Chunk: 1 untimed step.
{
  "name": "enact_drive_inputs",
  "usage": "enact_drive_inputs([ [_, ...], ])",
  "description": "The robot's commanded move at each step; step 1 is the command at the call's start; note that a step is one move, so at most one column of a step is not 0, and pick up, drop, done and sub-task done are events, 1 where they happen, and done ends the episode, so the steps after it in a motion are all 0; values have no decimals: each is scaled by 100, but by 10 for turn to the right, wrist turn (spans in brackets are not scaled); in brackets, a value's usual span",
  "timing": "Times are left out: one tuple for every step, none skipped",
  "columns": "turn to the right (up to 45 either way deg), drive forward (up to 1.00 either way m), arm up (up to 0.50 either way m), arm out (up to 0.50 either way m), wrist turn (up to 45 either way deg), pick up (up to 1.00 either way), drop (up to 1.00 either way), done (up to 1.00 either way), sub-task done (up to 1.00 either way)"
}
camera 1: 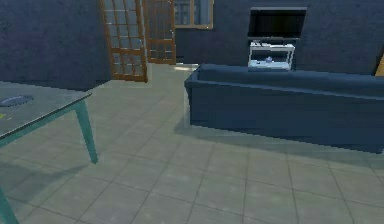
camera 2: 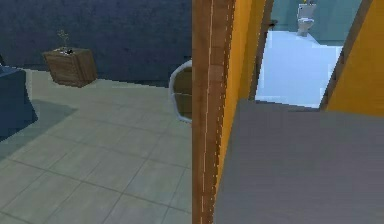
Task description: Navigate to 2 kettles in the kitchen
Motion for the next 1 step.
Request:
enact_drive_inputs([
  [450,0,0,0,0,0,0,0,0],
])
